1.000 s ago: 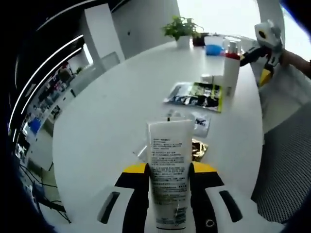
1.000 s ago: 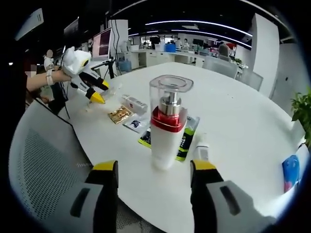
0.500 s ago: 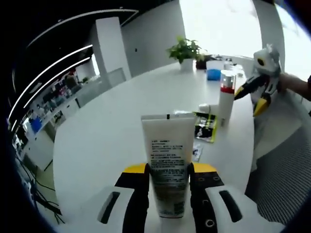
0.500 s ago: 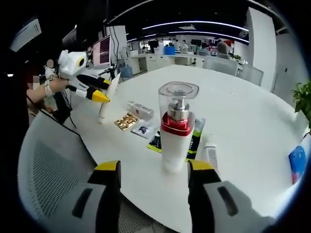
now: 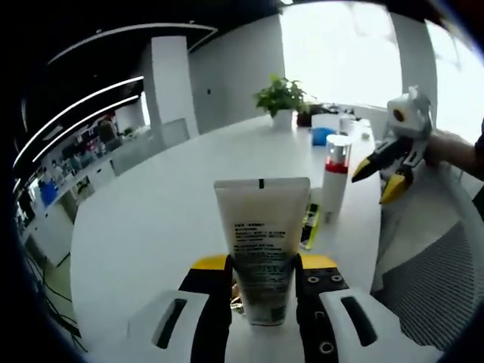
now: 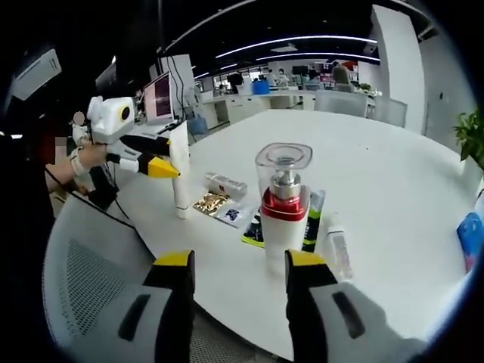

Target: Arrange the skincare products in the storage area until every visible bottle or jar stands upright without overlapping.

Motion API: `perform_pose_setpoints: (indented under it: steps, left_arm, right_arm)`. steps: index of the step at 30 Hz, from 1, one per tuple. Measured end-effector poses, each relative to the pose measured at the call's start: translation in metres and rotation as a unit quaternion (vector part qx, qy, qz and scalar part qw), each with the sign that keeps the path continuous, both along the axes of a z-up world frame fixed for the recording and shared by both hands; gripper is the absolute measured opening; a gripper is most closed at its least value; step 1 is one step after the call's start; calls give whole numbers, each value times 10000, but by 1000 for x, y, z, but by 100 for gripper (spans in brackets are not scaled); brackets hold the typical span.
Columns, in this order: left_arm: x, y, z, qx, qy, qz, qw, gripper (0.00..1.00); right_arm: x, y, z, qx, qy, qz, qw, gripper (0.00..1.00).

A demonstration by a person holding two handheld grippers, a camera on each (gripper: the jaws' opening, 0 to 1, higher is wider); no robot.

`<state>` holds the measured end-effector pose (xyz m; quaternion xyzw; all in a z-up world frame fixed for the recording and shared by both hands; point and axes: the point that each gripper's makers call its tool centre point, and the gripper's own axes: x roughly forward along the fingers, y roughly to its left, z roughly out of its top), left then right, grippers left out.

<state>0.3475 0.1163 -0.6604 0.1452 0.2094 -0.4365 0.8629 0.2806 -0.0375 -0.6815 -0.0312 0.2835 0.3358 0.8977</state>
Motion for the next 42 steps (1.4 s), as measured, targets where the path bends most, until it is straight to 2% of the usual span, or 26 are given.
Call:
perform_pose_setpoints:
  steps: [9, 10, 11, 21, 29, 38, 42]
  left_arm:
    - [-7, -26, 2, -181, 29, -165, 9997, 28]
    - [-11, -37, 2, -219, 37, -262, 9994, 28]
    - [-13, -41, 2, -230, 42, -302, 9993, 28]
    - [-23, -62, 1, -333, 100, -441, 9984, 28]
    - [-26, -71, 1, -418, 60, -433, 9982, 28]
    - [-30, -83, 1, -567, 73, -455, 9973, 29]
    - [-32, -86, 2, -586, 41, -461, 9972, 29]
  right_arm:
    - [-1, 14, 8, 268, -15, 86, 9996, 41]
    - [1, 23, 16, 479, -57, 127, 9988, 38]
    - [2, 26, 20, 535, -99, 132, 9984, 37]
    - [8, 43, 43, 955, -287, 215, 9948, 30]
    - [14, 58, 55, 1008, -424, 352, 9934, 25]
    - [17, 67, 54, 848, -437, 440, 9945, 20]
    - [19, 67, 56, 862, -462, 440, 9942, 15]
